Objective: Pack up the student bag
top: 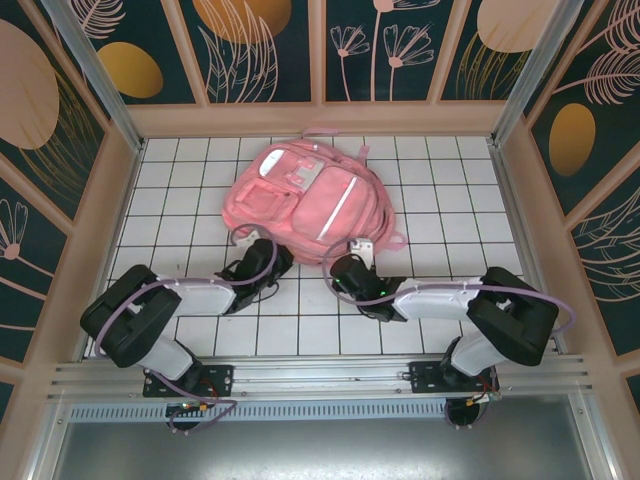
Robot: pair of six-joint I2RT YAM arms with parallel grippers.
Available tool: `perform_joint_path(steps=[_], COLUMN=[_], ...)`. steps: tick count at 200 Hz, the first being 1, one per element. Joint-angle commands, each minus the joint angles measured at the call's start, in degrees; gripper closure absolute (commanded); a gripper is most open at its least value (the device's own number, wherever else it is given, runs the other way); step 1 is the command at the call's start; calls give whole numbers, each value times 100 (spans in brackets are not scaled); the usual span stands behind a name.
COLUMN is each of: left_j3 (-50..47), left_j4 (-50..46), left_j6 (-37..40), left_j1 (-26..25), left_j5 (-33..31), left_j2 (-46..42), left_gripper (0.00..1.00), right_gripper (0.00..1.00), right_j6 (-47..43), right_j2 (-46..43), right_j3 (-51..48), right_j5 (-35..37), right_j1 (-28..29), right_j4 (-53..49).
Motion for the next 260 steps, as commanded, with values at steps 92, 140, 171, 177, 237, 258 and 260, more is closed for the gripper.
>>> perform_joint_path(steps=[92, 140, 171, 177, 237, 258, 260], left_j3=[-408, -438, -433, -434, -418, -418, -418], left_j4=[-398, -278, -266, -265, -265, -252, -256], left_j6=[734, 740, 746, 746, 746, 738, 742], left_j1=[568, 572, 572, 570, 561, 568, 568], left_j5=[-51, 144, 175, 175, 211, 228, 228], left_j2=[-850, -870, -839, -832, -816, -826, -824], left_gripper=[100, 100, 100, 100, 100, 100, 100], right_gripper=[87, 77, 79, 80, 81, 79, 79], right_j6=[-802, -1408, -1713, -1766, -2229, -2380, -2398], right_j2=[-205, 502, 1047, 1125, 1751, 1893, 1908], right_j3=[-31, 732, 1219, 1293, 1876, 1983, 1987], right_j5=[-211, -1133, -1388, -1389, -1320, -1092, -1086], right_j1=[132, 536, 691, 724, 756, 741, 743], right_j4=[200, 629, 699, 716, 383, 250, 242])
